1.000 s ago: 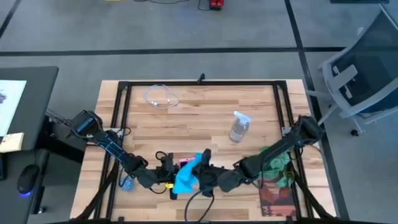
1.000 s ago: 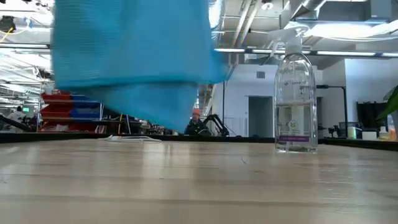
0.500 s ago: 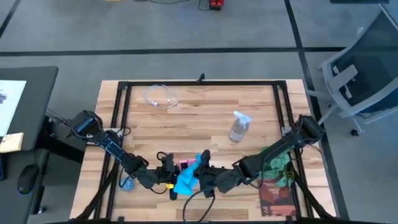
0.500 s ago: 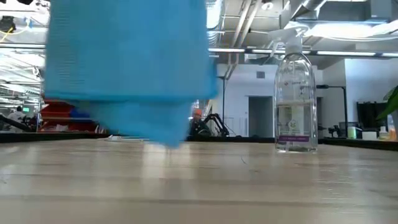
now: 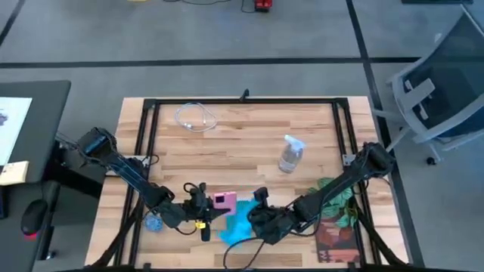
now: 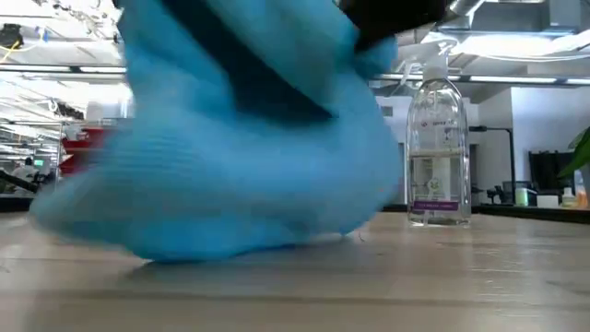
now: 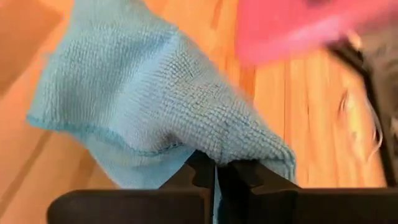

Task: Apply microfiber cloth
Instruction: Wipe the back of the cellphone with a microfiber cloth, then wipe the front of the cellphone with a microfiber cloth

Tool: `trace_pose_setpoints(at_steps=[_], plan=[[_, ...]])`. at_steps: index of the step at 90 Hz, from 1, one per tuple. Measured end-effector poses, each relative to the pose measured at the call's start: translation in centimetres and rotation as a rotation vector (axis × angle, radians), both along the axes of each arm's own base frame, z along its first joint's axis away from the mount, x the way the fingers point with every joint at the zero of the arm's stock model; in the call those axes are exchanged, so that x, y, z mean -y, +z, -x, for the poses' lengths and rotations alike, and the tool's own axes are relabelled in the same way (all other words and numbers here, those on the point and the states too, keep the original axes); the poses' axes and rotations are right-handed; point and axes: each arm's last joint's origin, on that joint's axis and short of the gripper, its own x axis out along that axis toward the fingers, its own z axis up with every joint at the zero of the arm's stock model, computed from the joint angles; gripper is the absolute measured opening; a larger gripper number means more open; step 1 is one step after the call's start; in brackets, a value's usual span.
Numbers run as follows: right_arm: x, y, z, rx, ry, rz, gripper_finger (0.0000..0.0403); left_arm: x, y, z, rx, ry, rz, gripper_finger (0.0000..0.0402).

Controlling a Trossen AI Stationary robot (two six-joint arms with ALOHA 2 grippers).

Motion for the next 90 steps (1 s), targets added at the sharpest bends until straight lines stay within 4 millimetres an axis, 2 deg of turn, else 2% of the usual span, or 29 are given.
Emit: trace_pose_setpoints(at_steps=[12, 29, 35, 42, 47, 70, 80, 90], plan=[[0.1, -0.6, 0.2, -0.011, -0.017, -0.005, 0.0, -0.5, 0.9, 0.7, -0.016, 0.0, -0.016, 0.0004], [0.7, -3.2, 0.5, -0.009, 0.032, -0.048, 0.0003, -0.8, 1.2, 1.0, -0.029, -0.006, -0.021, 0.0004], [1.2, -3.9, 0.7, -0.058, 0.061, -0.022, 0.0018, -0.8, 1.1, 1.0, -0.038, -0.009, -0.025, 0.0004], [1.4, -4.0, 1.3, -0.129, 0.102, 0.058, 0.0053, -0.8, 1.1, 1.0, -0.037, -0.023, -0.012, 0.0004], [1.2, -3.3, 1.5, -0.154, 0.151, 0.115, 0.0085, -0.8, 1.1, 0.9, -0.038, -0.03, 0.001, 0.0004], [-2.2, 3.3, 3.7, -0.109, 0.45, 0.381, 0.0244, -1.4, 0.7, 0.3, -0.07, -0.065, 0.109, 0.0004], [-3.2, 5.9, 4.9, -0.044, 0.524, 0.543, 0.0281, -1.4, 0.4, 0.0, -0.1, -0.124, 0.17, 0.0004], [-3.3, 6.9, 5.2, -0.027, 0.585, 0.721, 0.0295, -1.5, 0.3, -0.1, -0.126, -0.193, 0.207, 0.0004]])
